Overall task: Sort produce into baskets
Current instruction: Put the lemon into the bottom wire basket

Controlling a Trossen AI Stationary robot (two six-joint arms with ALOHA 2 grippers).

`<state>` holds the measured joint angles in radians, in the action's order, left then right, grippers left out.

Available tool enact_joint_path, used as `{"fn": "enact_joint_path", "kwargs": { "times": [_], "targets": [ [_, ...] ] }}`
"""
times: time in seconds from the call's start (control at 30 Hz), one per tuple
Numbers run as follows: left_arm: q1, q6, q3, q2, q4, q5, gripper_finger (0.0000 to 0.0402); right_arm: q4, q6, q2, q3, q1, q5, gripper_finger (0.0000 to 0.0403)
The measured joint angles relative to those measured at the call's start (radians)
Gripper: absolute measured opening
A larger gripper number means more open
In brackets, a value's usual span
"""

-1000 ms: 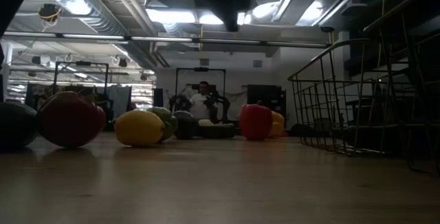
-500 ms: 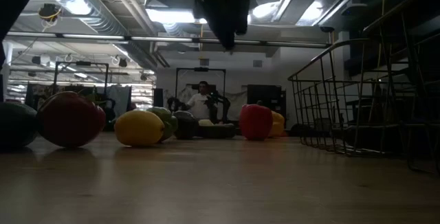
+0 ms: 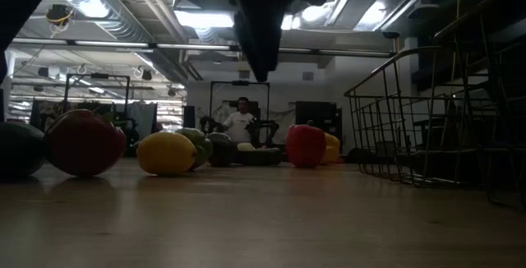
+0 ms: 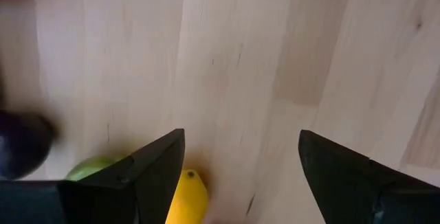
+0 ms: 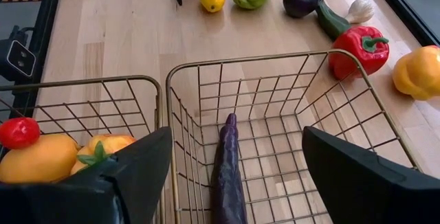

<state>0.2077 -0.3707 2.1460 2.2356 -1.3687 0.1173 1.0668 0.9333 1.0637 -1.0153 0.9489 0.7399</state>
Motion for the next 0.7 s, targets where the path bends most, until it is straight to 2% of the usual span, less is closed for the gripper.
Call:
{"fn": "enact_joint_path", "kwargs": {
  "times": [0.2, 0.37, 0.47, 0.7],
  "targets": [
    [-0.003, 0.003, 0.0, 0.0, 0.01, -0.001, 0.0282, 0.0, 0.0, 0.0, 0.0, 0.0, 0.0, 0.0325],
    [-0.009, 0.065, 0.0, 0.0, -0.163, 0.0, 0.0283, -0.001, 0.0, 0.0, 0.0, 0.0, 0.0, 0.0325],
    [-0.008, 0.103, -0.001, 0.004, -0.206, 0.0, 0.0283, -0.001, 0.0, 0.0, 0.0, 0.0, 0.0, 0.0325],
    [-0.008, 0.171, -0.106, 0.006, -0.202, -0.001, 0.0283, -0.002, 0.0, 0.0, 0.0, 0.0, 0.0, 0.0325]
  ]
}}
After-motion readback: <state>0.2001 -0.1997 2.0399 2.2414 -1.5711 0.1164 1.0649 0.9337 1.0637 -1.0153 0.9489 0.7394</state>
